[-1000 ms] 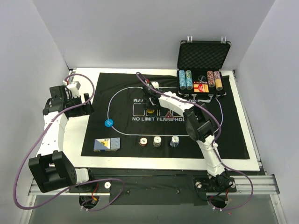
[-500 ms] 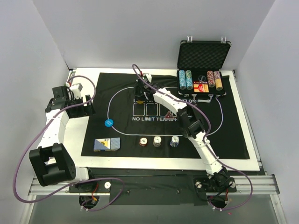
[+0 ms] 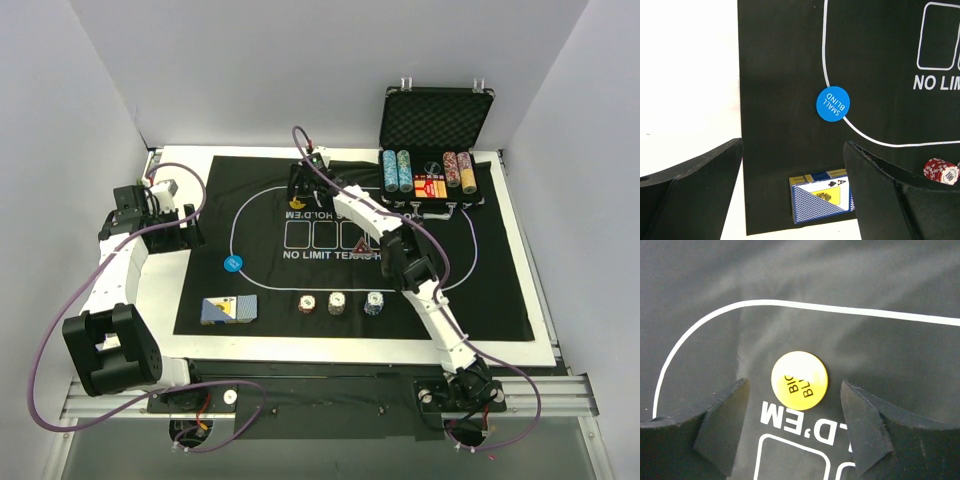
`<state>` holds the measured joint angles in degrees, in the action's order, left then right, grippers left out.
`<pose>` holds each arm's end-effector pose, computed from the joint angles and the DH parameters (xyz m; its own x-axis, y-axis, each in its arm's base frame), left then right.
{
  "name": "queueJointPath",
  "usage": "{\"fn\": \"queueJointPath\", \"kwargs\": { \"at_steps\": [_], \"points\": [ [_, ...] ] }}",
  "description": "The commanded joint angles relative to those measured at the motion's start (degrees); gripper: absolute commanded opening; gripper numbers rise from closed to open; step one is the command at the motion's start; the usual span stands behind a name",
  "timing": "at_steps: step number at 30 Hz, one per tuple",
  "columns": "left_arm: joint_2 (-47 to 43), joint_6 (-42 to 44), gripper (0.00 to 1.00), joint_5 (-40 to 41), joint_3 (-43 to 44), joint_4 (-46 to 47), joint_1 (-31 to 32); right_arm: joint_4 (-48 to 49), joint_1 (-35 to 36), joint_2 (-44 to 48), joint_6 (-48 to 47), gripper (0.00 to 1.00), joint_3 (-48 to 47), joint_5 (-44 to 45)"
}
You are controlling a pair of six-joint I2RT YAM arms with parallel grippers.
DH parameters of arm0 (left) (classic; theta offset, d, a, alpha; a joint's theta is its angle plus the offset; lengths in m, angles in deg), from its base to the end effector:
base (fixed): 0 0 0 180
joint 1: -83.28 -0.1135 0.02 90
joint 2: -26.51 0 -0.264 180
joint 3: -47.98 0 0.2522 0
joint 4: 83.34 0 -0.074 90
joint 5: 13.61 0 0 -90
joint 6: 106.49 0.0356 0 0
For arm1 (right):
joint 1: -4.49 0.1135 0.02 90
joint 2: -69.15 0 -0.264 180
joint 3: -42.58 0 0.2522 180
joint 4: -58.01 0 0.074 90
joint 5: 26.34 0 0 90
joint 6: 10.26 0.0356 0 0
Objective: Distribute texas hold em gaming equipment
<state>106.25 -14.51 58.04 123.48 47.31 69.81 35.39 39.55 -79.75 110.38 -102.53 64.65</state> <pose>0.2831 0.0563 0.2679 -0.7835 -0.1540 -0.6020 -0.0123 0.9725 -0.2327 0.4881 0.3418 0.1844 -0.5995 0.2018 -0.7745 -0.2977 0.8420 0.4498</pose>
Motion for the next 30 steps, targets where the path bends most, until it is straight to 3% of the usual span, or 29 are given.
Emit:
{"fn": "queueJointPath", "kwargs": {
  "at_steps": [1, 5, 13, 17, 23, 30],
  "points": [
    [-0.47, -0.13, 0.93, -1.78, 0.23, 2.20, 0.03, 1.30, -0.35, 5.36, -0.40, 0.75, 4.08, -0.47],
    [-1.70, -0.48, 0.93, -1.78, 0.14, 1.67, 0.20, -1.42, -0.44, 11.33, -1.80, 0.82, 10.04, 1.36],
    [-3.81, -0.40, 0.93, -1.78, 0.14, 0.88, 0.20, -1.86, -0.62, 34.09, -5.76, 0.84, 42.27, 14.11],
    [-4.33, -1.27, 0.93, -2.30, 0.58, 0.18, 0.47, -1.07, -0.53, 39.03, -4.62, 0.86, 52.75, 16.58],
    [-5.56, -1.63, 0.93, -2.13, 0.76, -0.53, 0.99, -1.51, -0.53, 38.42, -4.09, 0.86, 55.24, 17.99],
    [-6.62, -1.54, 0.93, -1.60, 0.84, -1.41, 1.17, -3.53, -1.14, 34.82, -3.21, 0.75, 52.60, 18.08]
  ]
}}
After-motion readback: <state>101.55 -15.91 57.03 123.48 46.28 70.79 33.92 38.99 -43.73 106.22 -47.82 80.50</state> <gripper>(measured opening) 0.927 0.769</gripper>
